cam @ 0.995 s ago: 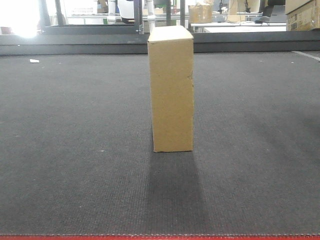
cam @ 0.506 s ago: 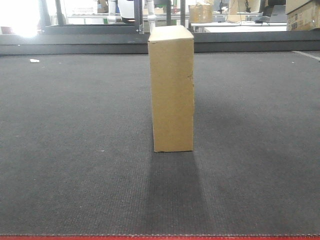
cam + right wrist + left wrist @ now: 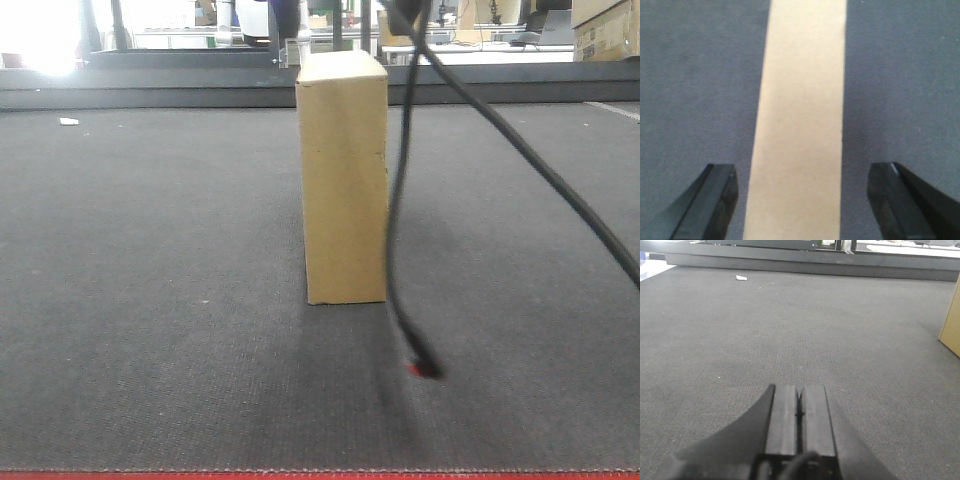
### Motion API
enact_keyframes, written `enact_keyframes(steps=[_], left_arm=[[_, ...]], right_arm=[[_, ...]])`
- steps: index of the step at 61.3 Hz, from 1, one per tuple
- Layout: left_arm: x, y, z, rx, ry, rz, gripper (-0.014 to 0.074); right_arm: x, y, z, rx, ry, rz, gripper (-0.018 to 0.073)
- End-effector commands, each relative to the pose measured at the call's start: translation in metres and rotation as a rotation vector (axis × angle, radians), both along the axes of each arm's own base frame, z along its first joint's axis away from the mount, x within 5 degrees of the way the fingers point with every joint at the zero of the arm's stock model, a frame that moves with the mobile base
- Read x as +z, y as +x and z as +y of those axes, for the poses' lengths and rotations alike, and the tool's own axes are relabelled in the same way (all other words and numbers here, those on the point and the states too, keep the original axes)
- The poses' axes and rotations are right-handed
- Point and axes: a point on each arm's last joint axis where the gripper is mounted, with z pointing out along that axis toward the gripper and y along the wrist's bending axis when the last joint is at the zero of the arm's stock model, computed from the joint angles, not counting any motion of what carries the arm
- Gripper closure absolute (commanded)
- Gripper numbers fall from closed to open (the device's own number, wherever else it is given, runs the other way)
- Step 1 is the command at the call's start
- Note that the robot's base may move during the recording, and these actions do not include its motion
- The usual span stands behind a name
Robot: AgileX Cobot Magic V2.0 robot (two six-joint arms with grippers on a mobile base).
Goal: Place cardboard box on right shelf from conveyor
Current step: 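Close the right gripper on the box top and lift it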
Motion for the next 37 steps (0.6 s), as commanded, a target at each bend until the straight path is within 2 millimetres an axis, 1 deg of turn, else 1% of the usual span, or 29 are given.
enact_keyframes(steps=[1, 18, 37], left_arm=[[0.007, -0.001, 0.0, 0.003, -0.015, -0.093, 0.0713], [0.007, -0.001, 0.0, 0.003, -0.015, -0.093, 0.0713], [0.007, -0.001, 0.0, 0.003, -0.015, -0.093, 0.0712]], right_arm=[[0.033, -0.003, -0.008, 0.004, 0.048, -0.126, -0.006], [0.025, 0.002, -0.003, 0.009, 0.054, -0.11, -0.006], [0.003, 0.013, 0.003, 0.002, 0.018, -0.069, -0.006]])
